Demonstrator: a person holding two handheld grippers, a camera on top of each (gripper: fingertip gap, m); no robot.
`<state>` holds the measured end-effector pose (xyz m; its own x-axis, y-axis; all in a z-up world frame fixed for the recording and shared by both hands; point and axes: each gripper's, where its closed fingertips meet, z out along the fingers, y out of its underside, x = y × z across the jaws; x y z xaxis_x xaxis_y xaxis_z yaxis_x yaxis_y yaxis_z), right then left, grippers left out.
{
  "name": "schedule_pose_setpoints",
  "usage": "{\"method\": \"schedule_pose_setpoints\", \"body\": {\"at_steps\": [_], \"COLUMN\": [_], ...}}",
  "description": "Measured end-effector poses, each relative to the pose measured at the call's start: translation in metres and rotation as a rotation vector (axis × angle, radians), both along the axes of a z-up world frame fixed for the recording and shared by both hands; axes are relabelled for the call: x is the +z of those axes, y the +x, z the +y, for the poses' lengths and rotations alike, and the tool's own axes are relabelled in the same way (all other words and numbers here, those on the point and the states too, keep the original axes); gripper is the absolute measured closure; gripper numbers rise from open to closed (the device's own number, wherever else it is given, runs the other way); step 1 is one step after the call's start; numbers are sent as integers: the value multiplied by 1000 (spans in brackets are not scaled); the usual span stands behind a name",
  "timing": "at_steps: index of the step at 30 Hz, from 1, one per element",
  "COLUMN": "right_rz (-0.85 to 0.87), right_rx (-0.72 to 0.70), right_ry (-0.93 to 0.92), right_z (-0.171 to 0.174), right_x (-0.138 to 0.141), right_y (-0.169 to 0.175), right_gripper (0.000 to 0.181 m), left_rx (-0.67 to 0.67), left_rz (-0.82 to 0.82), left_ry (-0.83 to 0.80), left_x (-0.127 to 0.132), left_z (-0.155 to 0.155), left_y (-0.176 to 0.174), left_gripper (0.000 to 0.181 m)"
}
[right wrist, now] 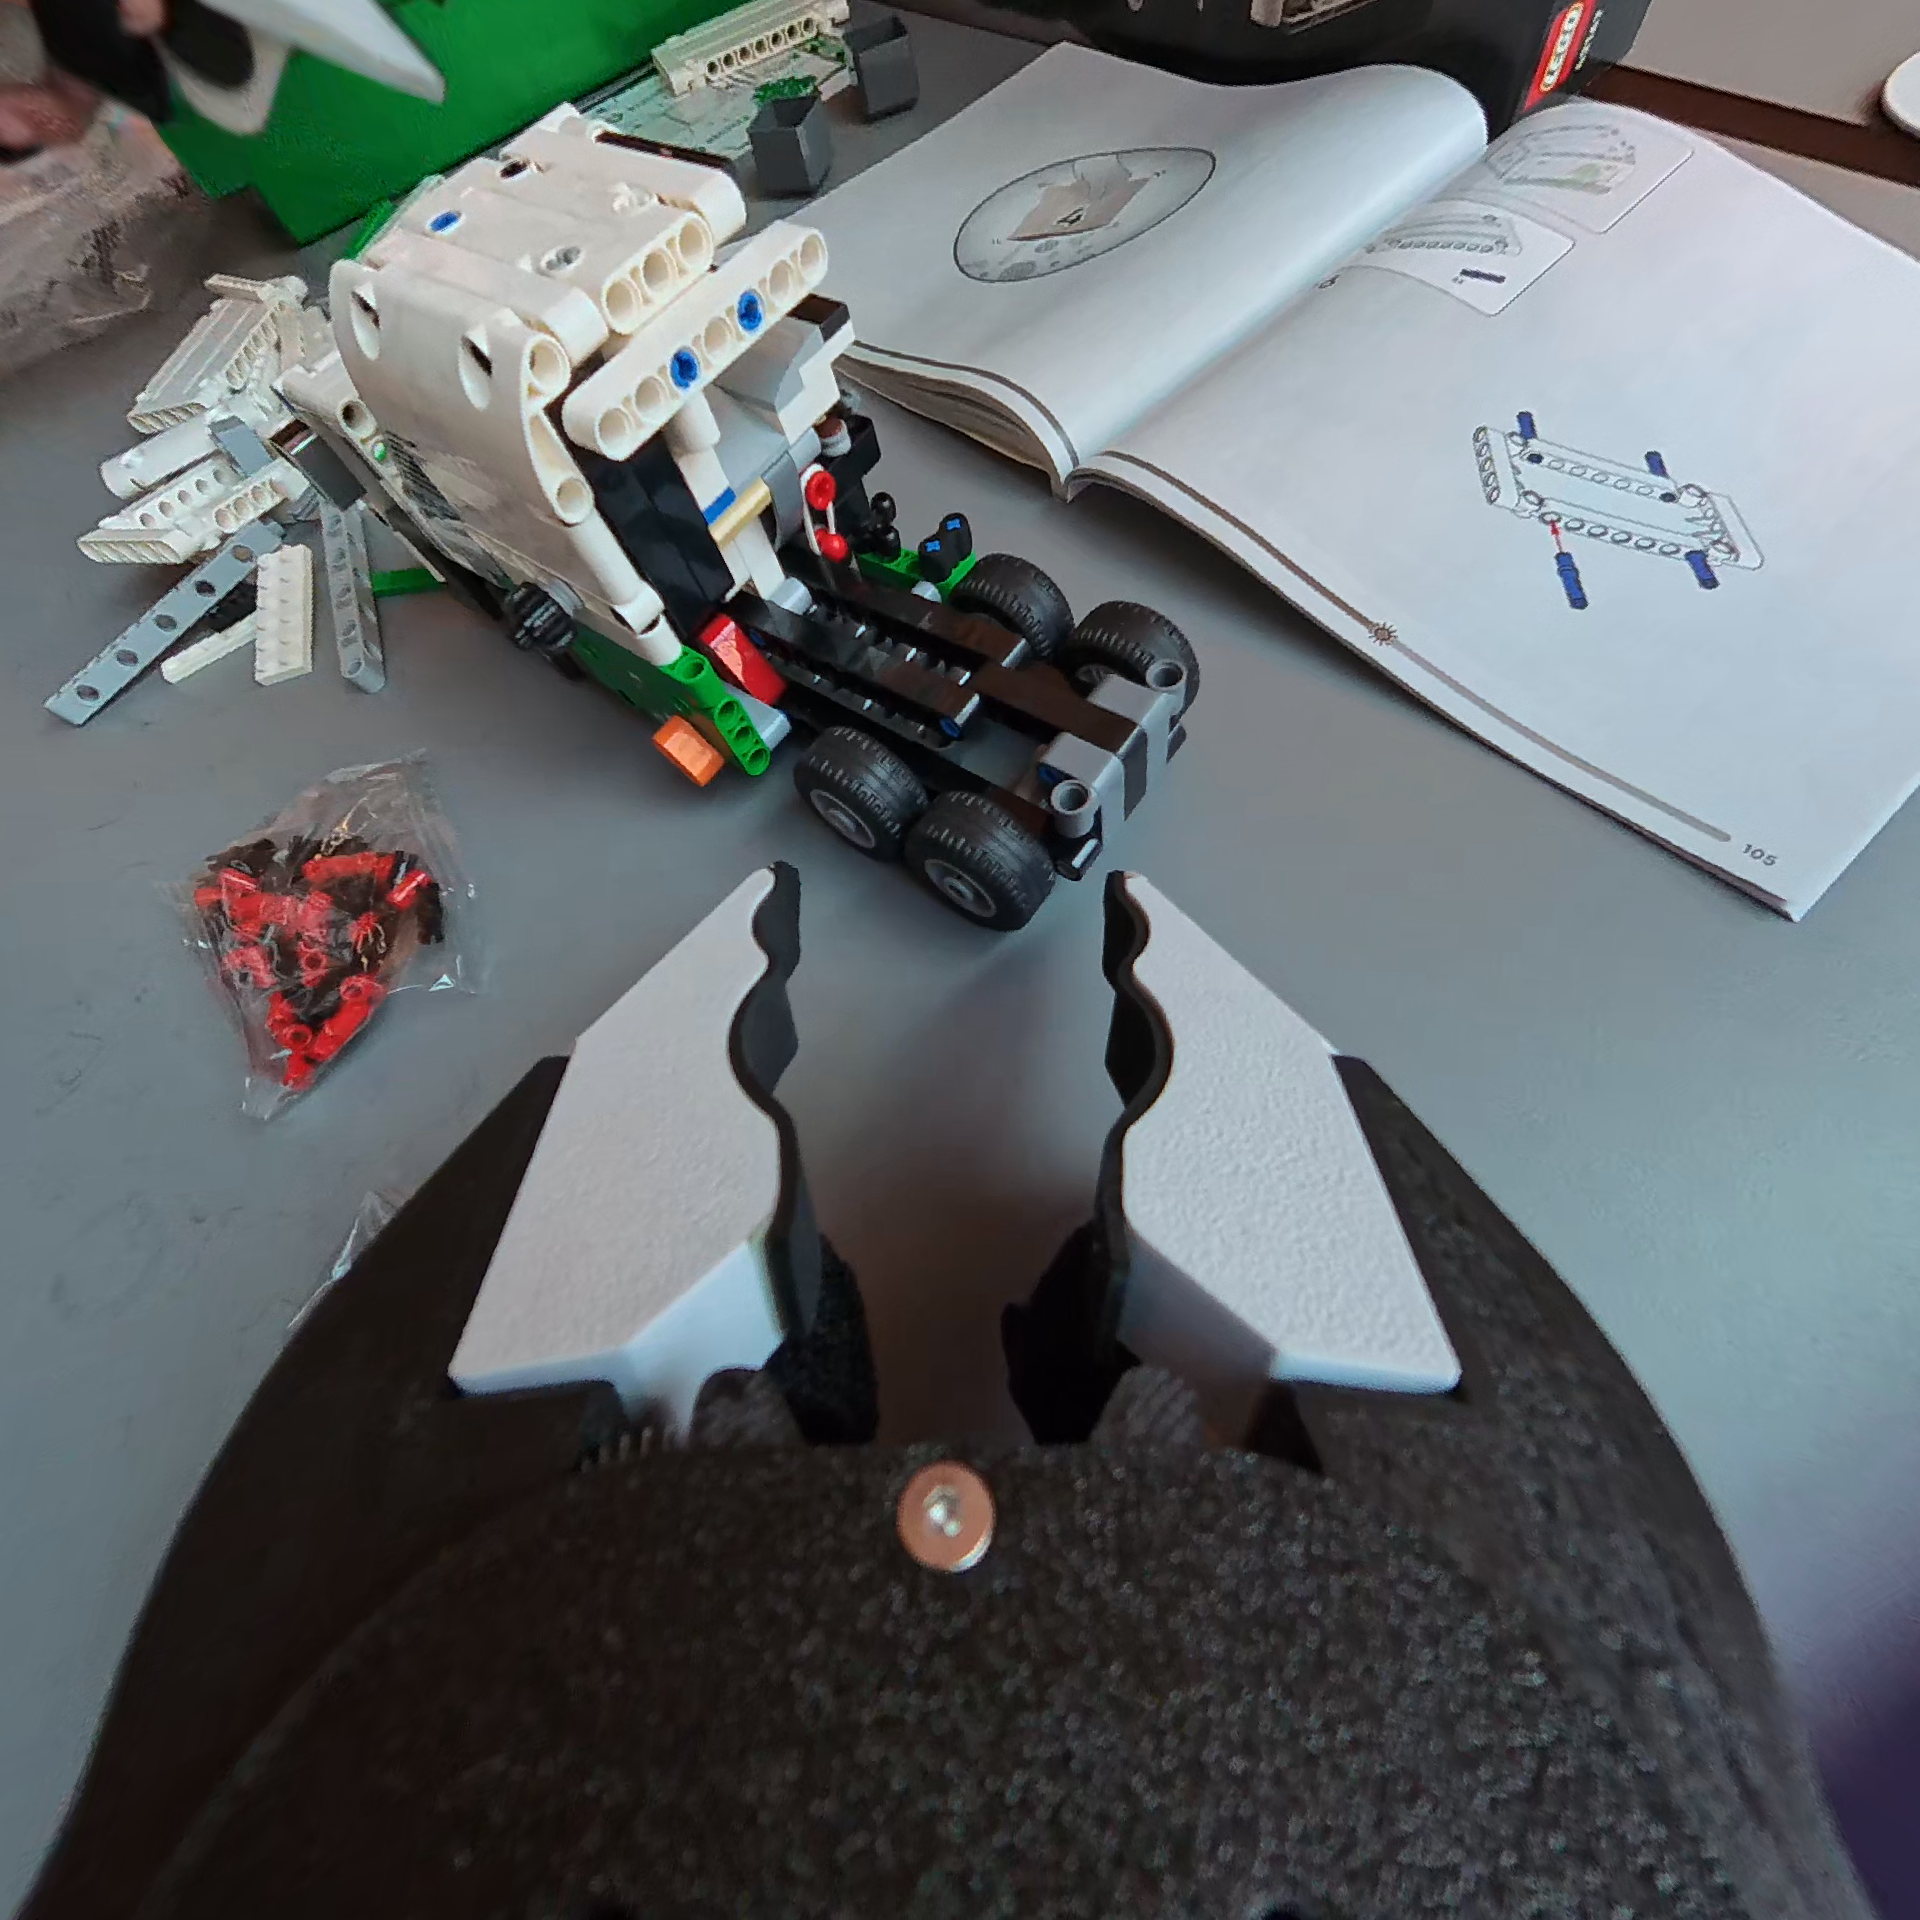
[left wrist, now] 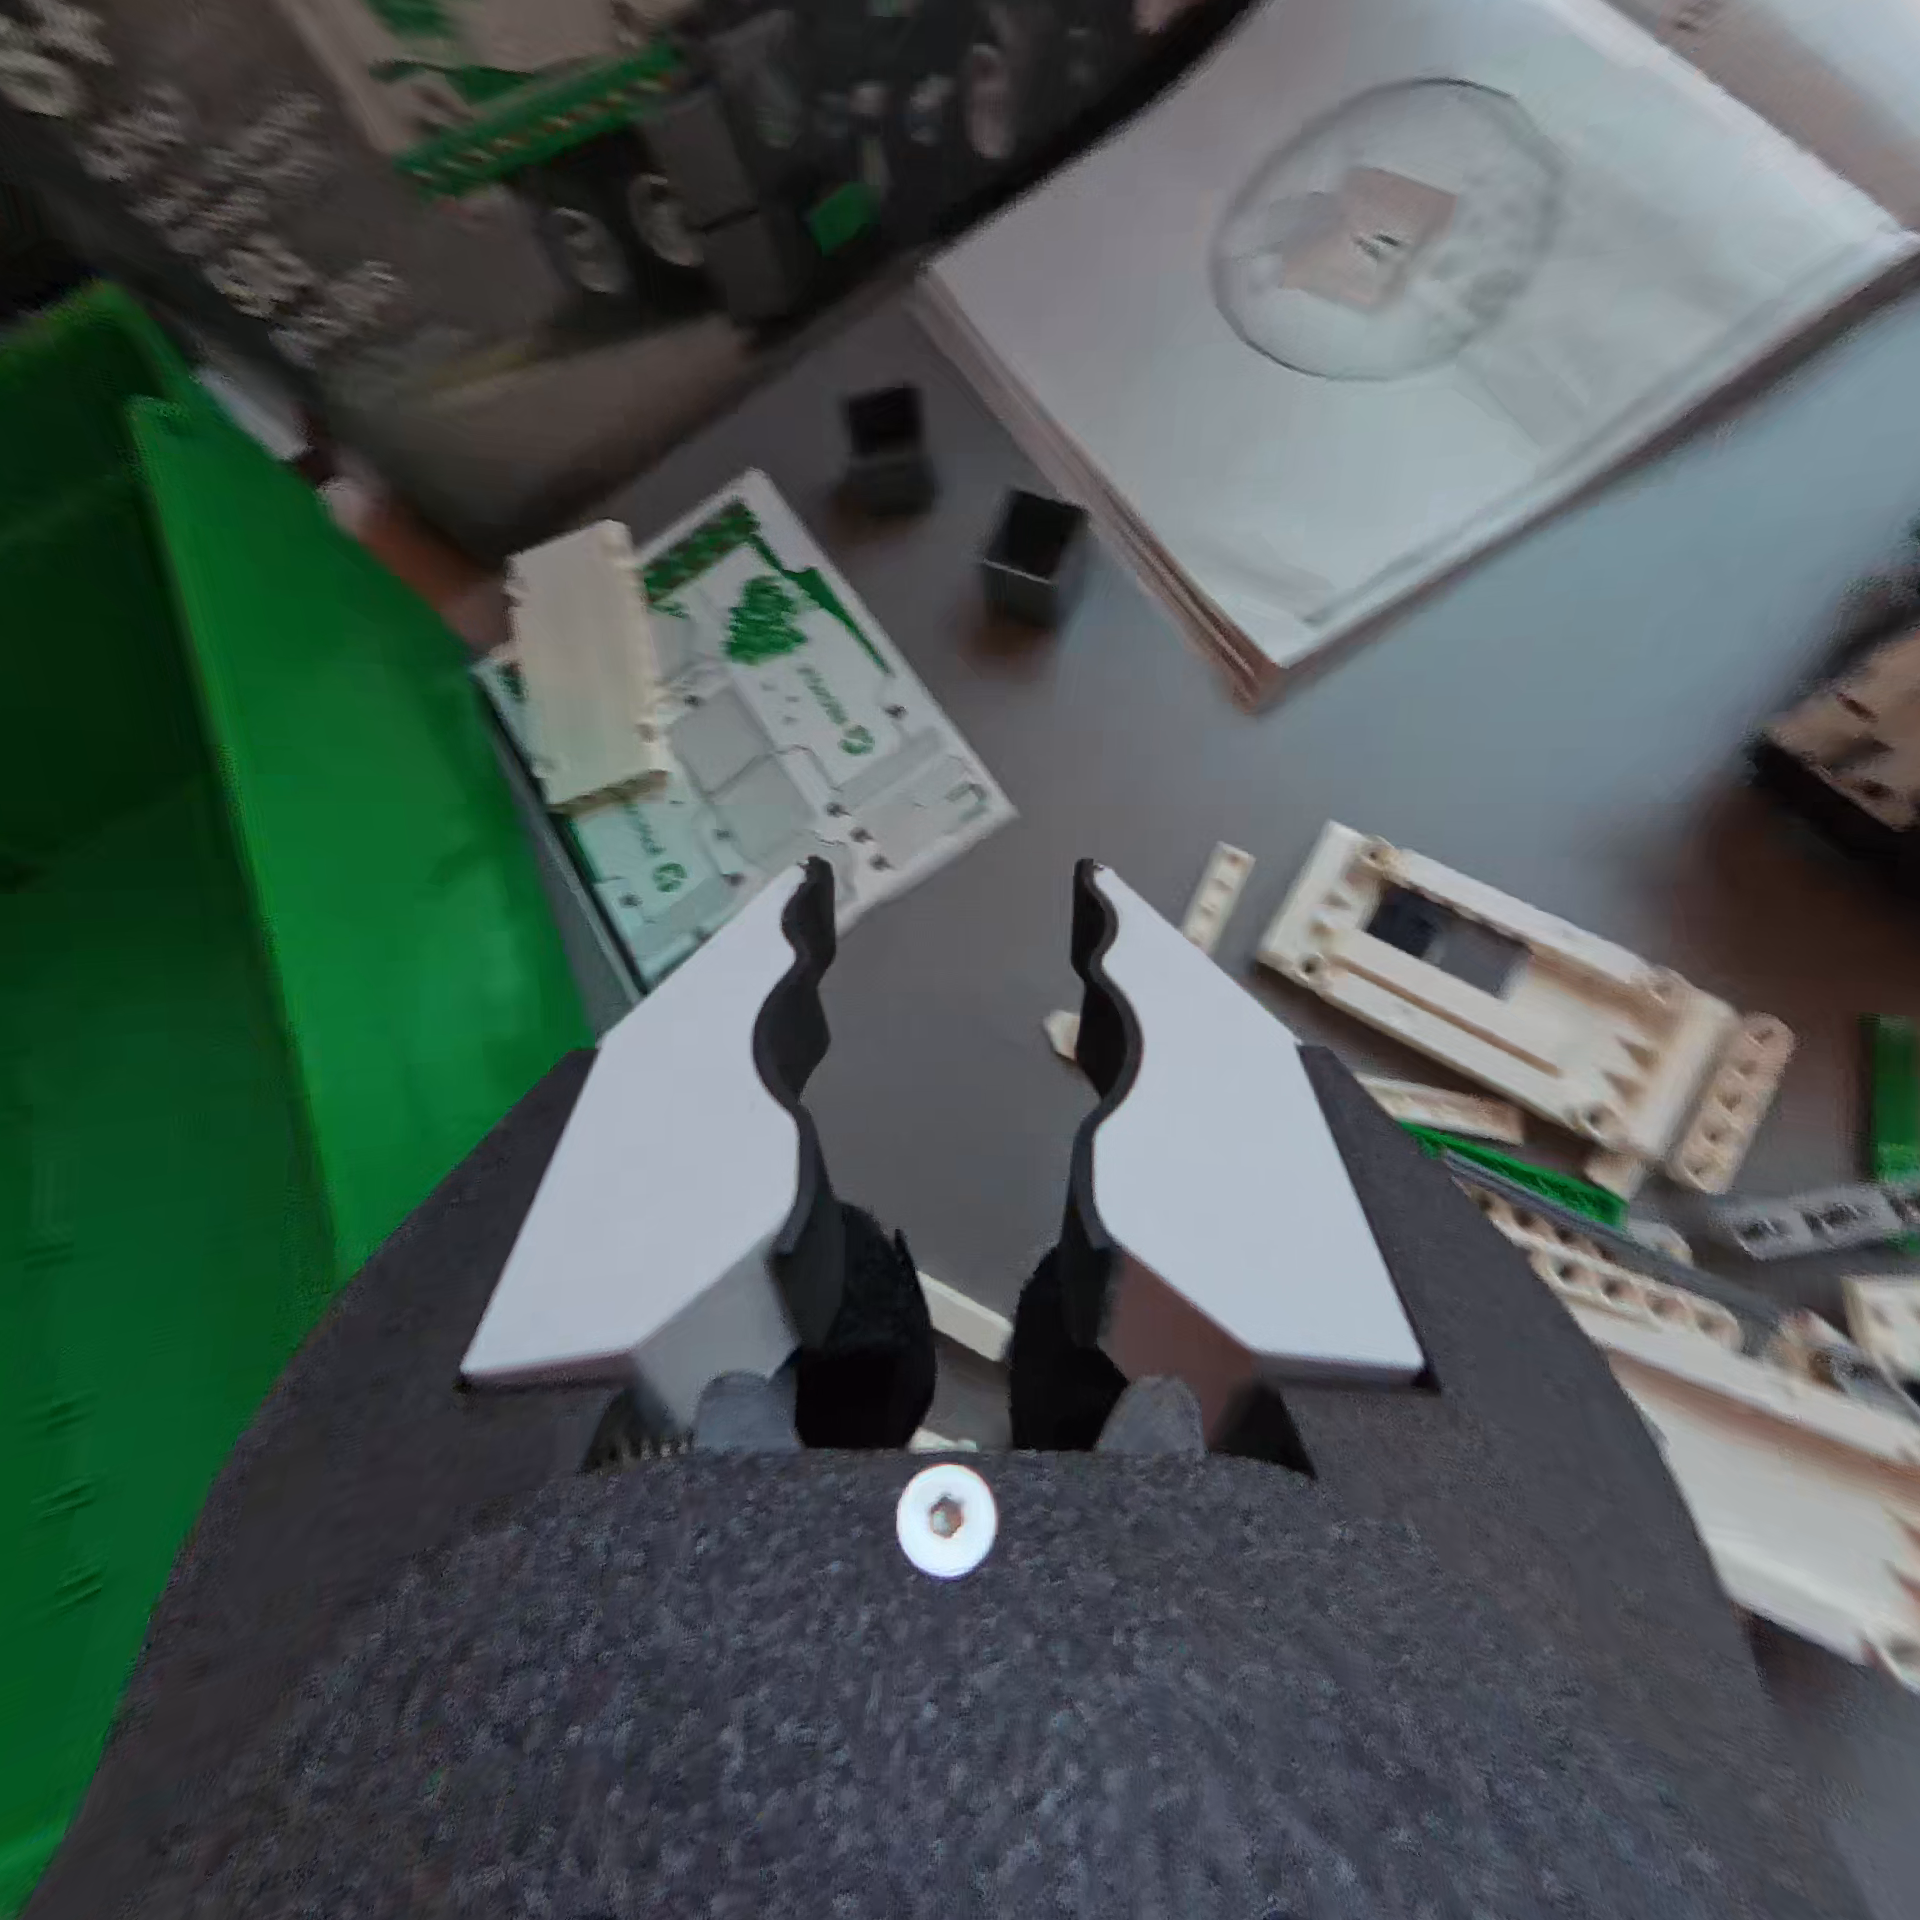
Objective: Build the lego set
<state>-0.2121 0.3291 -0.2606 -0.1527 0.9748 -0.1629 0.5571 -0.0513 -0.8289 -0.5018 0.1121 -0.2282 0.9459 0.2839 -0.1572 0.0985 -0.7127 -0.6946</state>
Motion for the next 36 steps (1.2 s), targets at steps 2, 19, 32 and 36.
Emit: {"method": "schedule_pose_setpoints", "body": {"at_steps": [2,19,32,36], "right_rz": [-7,-19,-33,-48], "right_rx": [4,26,45,55], "right_ry": [3,3,-24,-19], "right_z": [-1,-5,-8,-10], "right_x": [-1,-3,-4,-6], "right_y": [0,1,3,3], "right_gripper": [124,127,130,130], "left_rx": [143,575,468,471], "left_rz": [58,127,23,43], "left_ry": [3,30,46,7], "left_x": [14,-35,-54,-53], "left_z": [8,41,48,44], "left_y": [-35,-145,-138,-141], "left_gripper": [139,99,145,165]}}
